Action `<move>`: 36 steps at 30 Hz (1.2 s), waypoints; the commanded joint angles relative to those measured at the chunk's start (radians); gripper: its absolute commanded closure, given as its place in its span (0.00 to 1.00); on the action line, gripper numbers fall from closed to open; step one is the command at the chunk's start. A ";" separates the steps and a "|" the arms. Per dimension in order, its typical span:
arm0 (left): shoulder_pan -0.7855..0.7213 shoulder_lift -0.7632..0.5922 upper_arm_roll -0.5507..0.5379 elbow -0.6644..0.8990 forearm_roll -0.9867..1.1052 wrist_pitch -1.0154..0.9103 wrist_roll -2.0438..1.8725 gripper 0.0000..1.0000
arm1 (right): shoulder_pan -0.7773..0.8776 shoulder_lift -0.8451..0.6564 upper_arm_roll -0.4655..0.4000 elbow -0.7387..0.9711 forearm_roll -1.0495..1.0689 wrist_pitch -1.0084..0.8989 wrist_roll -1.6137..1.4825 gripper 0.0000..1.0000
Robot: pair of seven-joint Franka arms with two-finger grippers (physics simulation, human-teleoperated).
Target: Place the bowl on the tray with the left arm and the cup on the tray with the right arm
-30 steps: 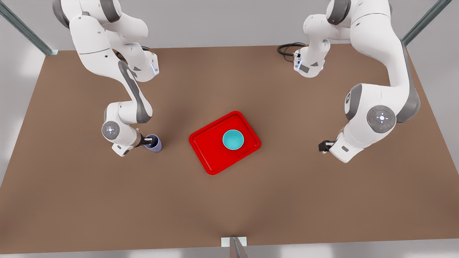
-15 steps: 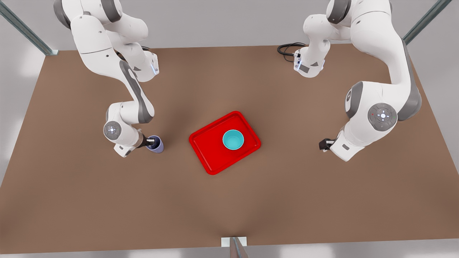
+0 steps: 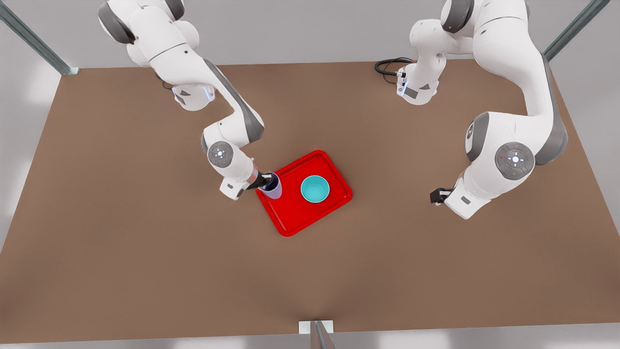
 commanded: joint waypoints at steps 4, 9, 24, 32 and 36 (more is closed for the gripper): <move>0.001 0.003 0.002 0.000 0.001 0.002 0.004 0.00 | 0.059 0.060 0.000 0.005 -0.008 0.042 0.036 0.79; 0.001 0.009 0.002 0.000 0.001 0.002 0.004 0.00 | 0.076 0.100 -0.003 0.040 -0.006 0.039 0.090 0.59; 0.000 0.009 0.002 0.006 -0.003 0.002 -0.005 0.00 | 0.076 0.022 -0.016 0.041 -0.006 -0.026 0.099 0.33; -0.014 0.003 -0.009 0.009 0.004 0.000 0.008 0.00 | -0.299 -0.205 -0.178 0.259 -0.164 -0.421 -0.171 0.00; -0.017 0.002 -0.009 0.008 0.004 0.000 0.008 0.00 | -0.395 -0.188 -0.206 0.453 -0.175 -0.699 -0.280 0.00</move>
